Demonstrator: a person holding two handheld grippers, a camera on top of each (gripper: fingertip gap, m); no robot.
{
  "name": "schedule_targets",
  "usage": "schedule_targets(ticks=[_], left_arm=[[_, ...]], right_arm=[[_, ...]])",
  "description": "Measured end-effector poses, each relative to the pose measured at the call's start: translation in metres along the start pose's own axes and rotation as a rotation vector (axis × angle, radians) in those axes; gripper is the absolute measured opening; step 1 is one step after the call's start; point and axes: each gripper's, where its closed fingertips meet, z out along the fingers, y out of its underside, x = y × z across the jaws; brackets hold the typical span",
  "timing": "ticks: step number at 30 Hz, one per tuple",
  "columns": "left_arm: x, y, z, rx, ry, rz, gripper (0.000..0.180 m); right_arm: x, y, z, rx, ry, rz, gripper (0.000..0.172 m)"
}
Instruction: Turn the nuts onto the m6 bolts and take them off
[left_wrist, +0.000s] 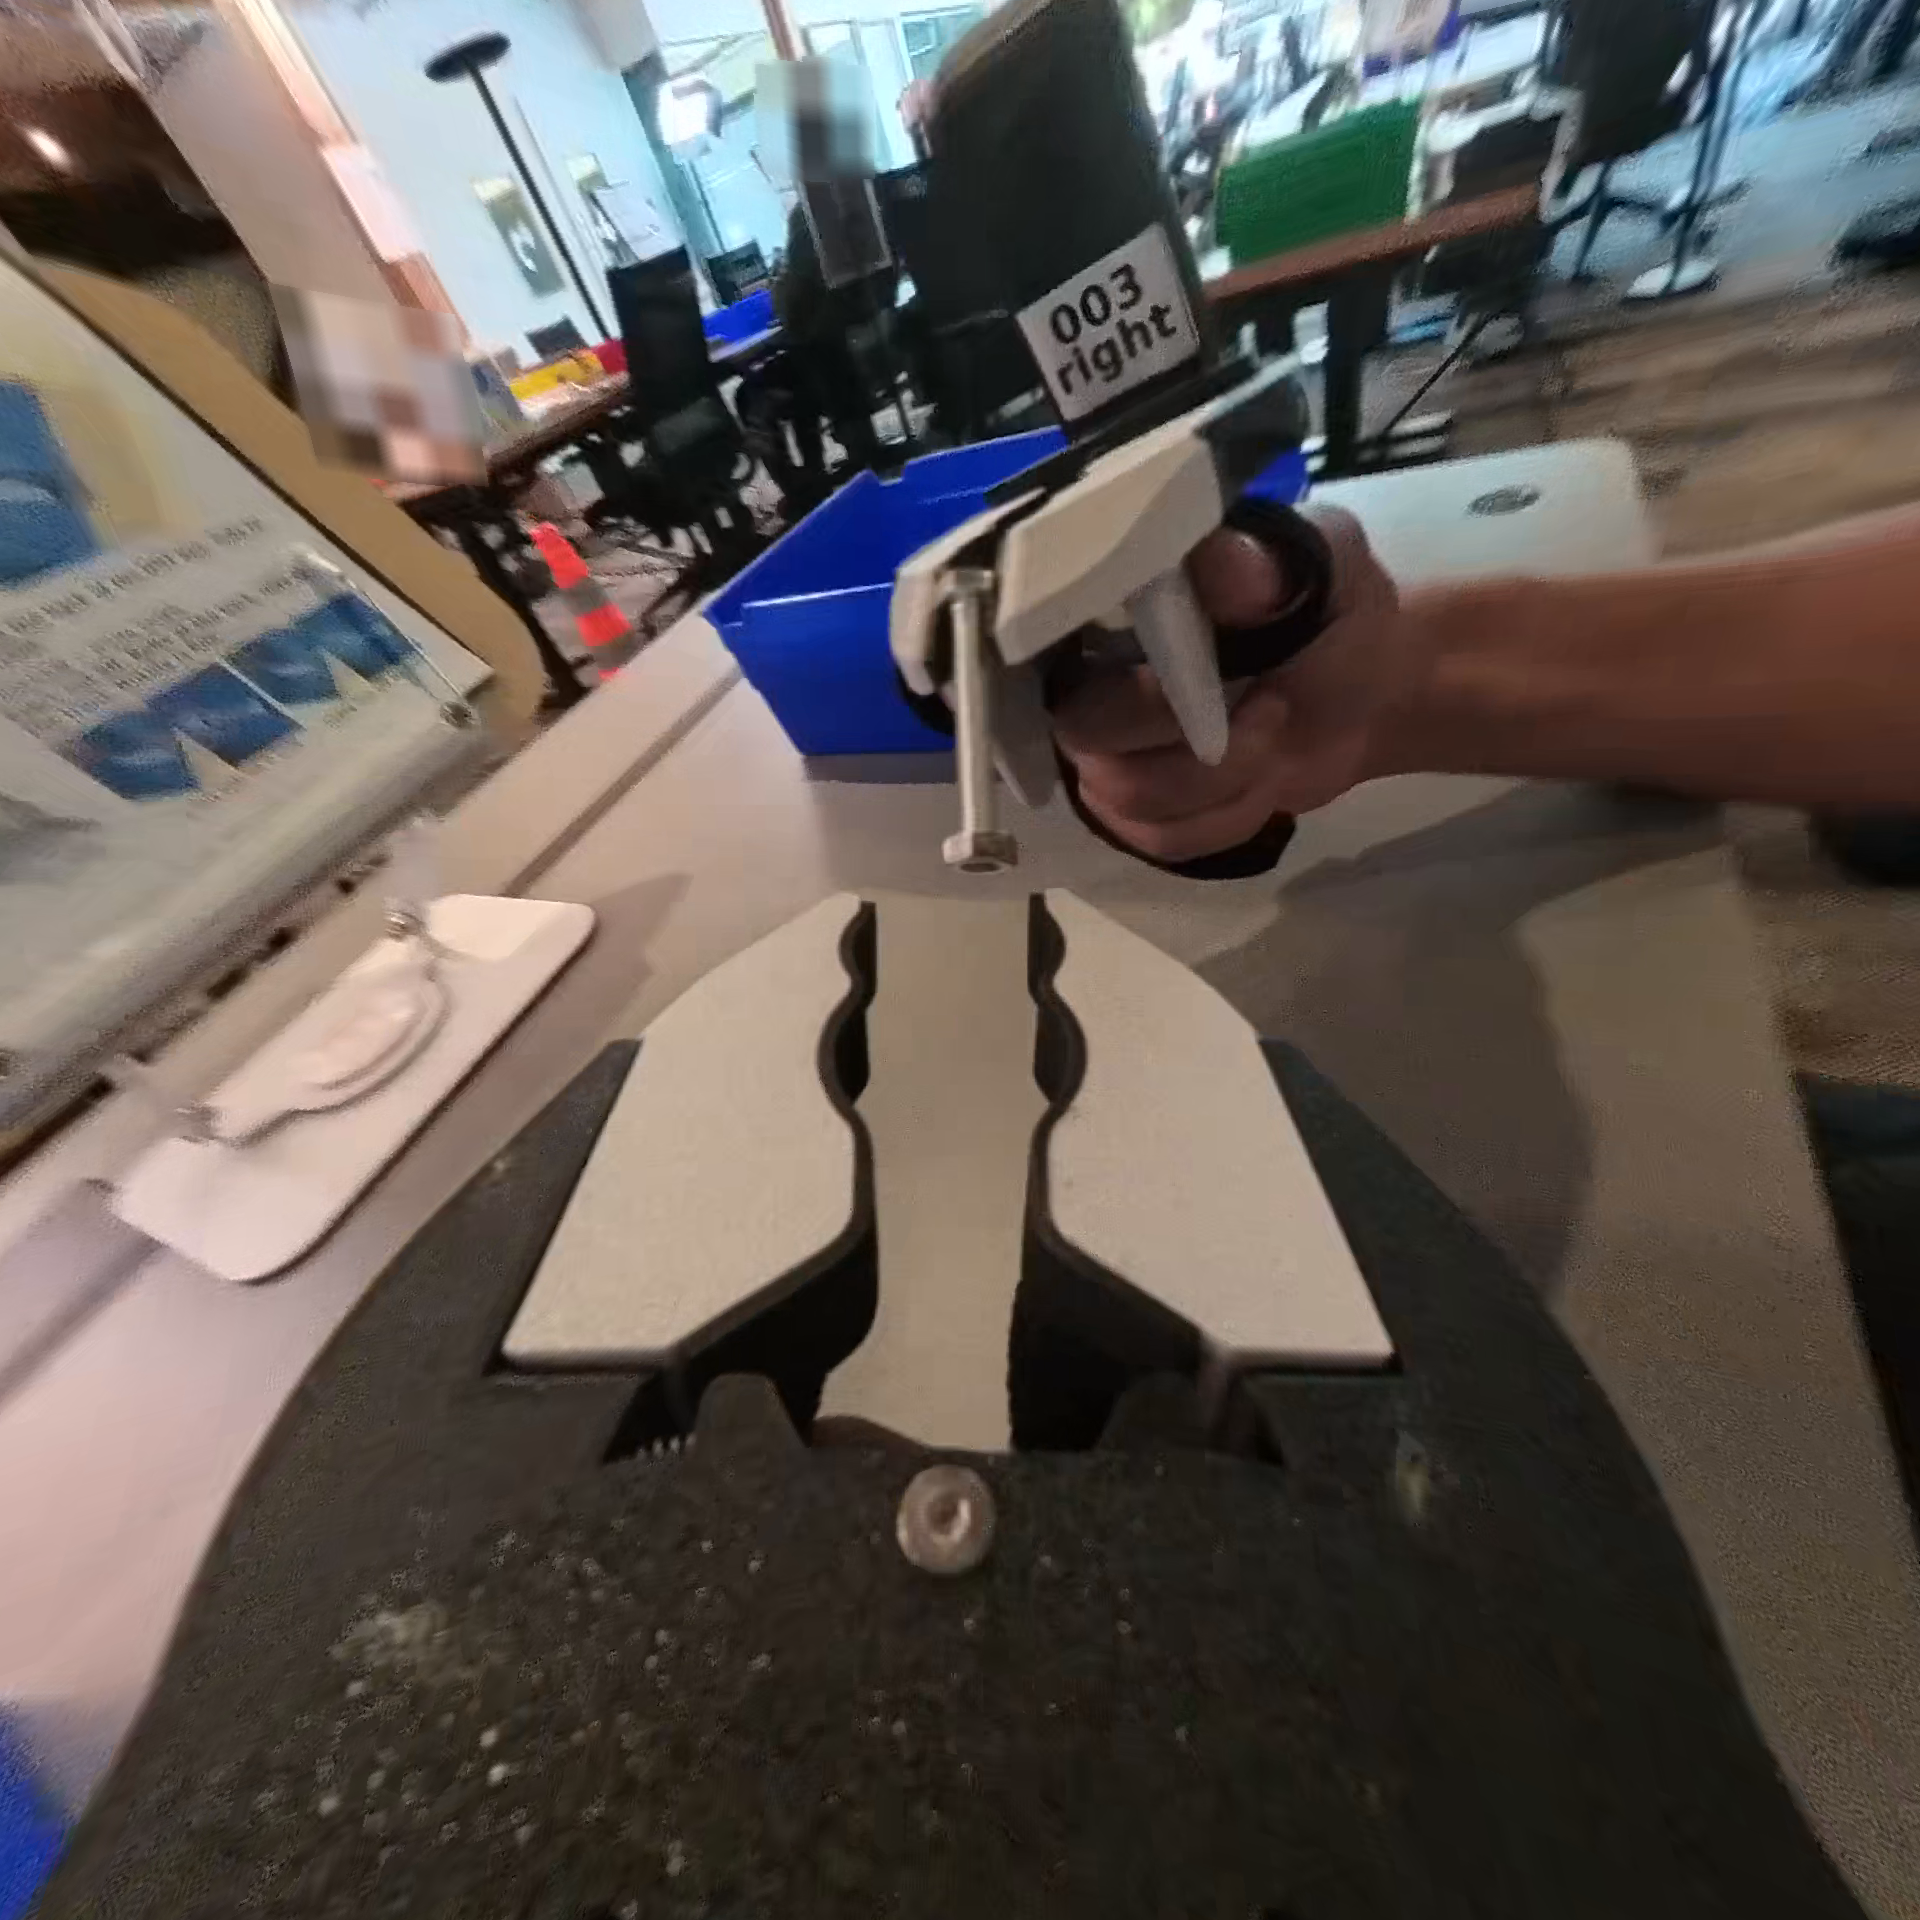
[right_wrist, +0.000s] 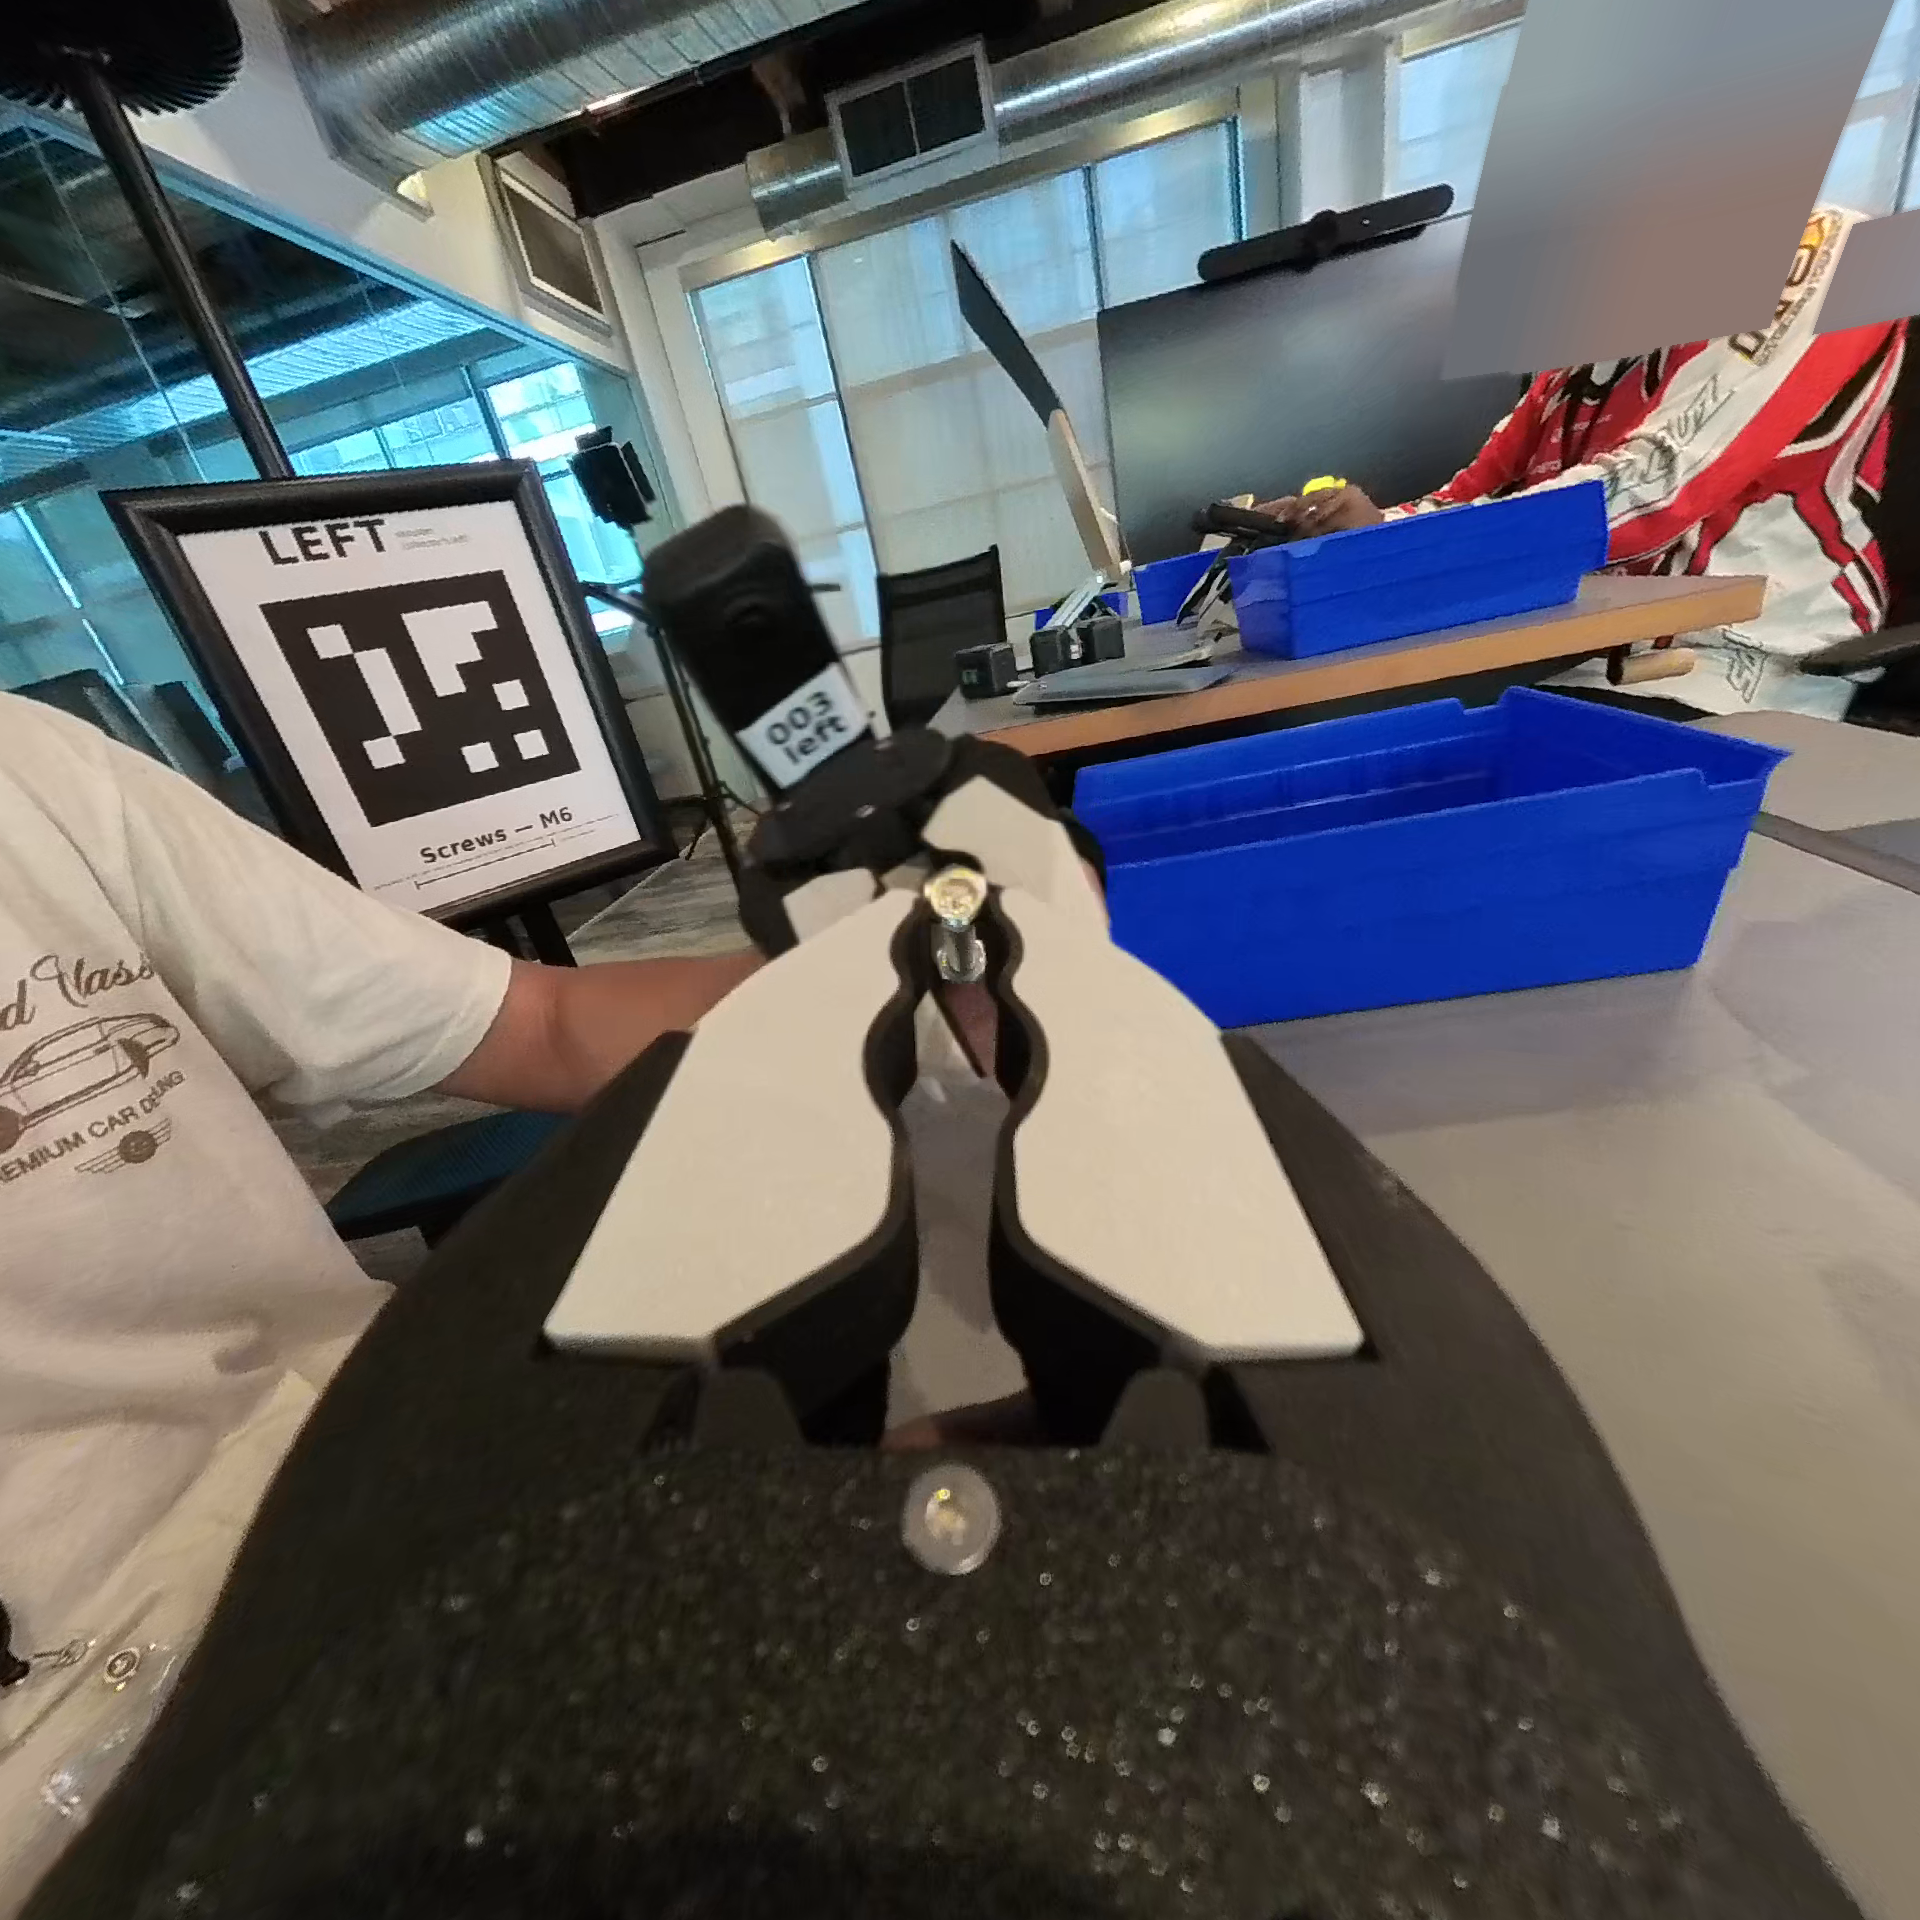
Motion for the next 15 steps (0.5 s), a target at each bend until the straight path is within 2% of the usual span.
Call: schedule_targets(ticks=[5,6,7,9,12,15], left_arm=[[-0.002,-0.006,0.000,-0.028,-0.086,0.116,0.025],[-0.002,-0.007,-0.001,-0.022,-0.095,0.126,0.023],[-0.002,-0.008,-0.002,-0.021,-0.100,0.132,0.014],[-0.001,-0.008,-0.001,-0.032,-0.089,0.137,0.011],[0.005,-0.006,0.001,-0.057,-0.021,0.063,0.011],[0.015,-0.018,-0.003,0.030,0.140,-0.144,0.011]], right_arm=[[0.004,0.004,0.000,-0.023,0.008,0.027,0.010],[0.004,0.005,0.001,-0.028,0.012,0.028,0.010],[0.005,0.006,0.001,-0.031,0.017,0.030,0.010],[0.005,0.006,0.001,-0.031,0.017,0.030,0.010],[0.002,0.004,0.002,-0.021,0.008,0.013,0.010],[-0.007,-0.002,0.001,0.009,-0.037,-0.003,0.009]])
